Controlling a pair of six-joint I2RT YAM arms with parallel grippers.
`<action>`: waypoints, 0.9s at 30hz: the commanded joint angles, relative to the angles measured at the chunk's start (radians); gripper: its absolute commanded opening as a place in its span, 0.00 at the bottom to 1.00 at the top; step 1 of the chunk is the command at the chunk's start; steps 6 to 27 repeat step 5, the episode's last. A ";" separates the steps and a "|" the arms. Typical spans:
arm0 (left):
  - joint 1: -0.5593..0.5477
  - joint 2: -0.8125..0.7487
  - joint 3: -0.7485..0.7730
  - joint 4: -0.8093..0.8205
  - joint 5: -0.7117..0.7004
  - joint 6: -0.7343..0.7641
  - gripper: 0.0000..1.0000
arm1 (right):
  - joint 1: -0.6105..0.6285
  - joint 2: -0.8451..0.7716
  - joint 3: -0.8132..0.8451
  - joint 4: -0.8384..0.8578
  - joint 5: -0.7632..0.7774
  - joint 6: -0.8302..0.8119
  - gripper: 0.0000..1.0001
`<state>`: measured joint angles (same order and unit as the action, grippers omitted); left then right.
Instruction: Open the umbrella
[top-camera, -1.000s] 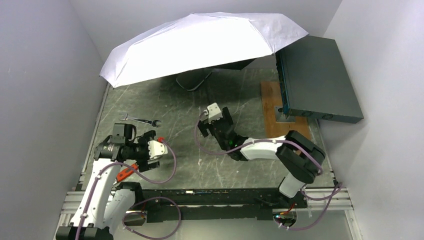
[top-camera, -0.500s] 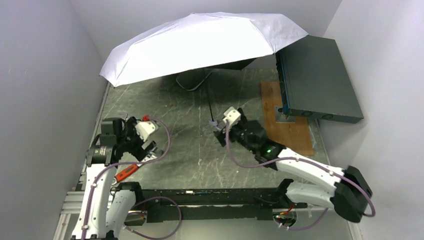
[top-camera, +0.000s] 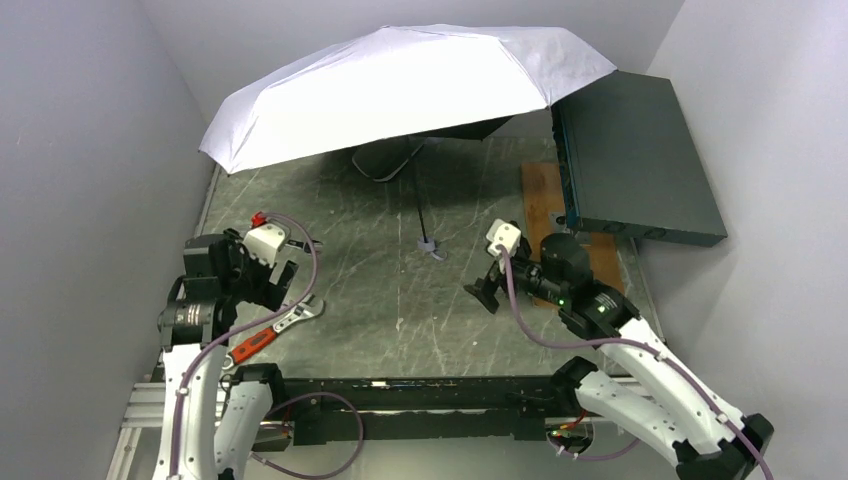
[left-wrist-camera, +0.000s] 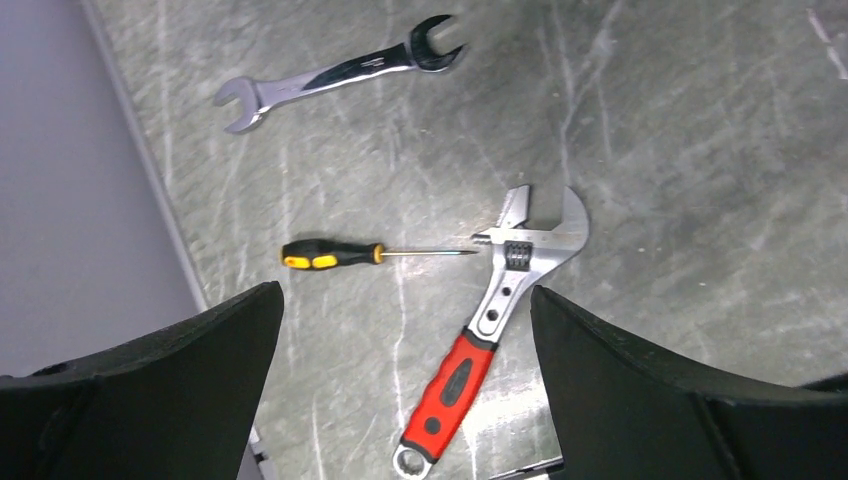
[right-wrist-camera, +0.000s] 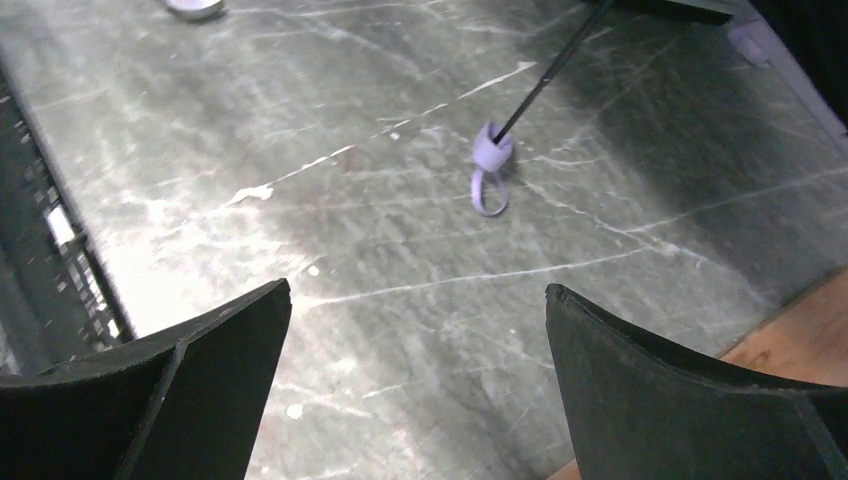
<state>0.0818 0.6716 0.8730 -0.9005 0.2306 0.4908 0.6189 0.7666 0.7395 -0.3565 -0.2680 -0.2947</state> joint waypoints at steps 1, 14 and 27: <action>0.004 -0.051 0.015 0.031 -0.141 -0.016 1.00 | -0.004 -0.082 -0.009 -0.139 -0.105 -0.065 1.00; 0.003 -0.069 0.067 0.000 -0.188 -0.024 1.00 | -0.004 -0.124 0.016 -0.221 -0.113 -0.095 1.00; 0.003 -0.069 0.067 0.000 -0.188 -0.024 1.00 | -0.004 -0.124 0.016 -0.221 -0.113 -0.095 1.00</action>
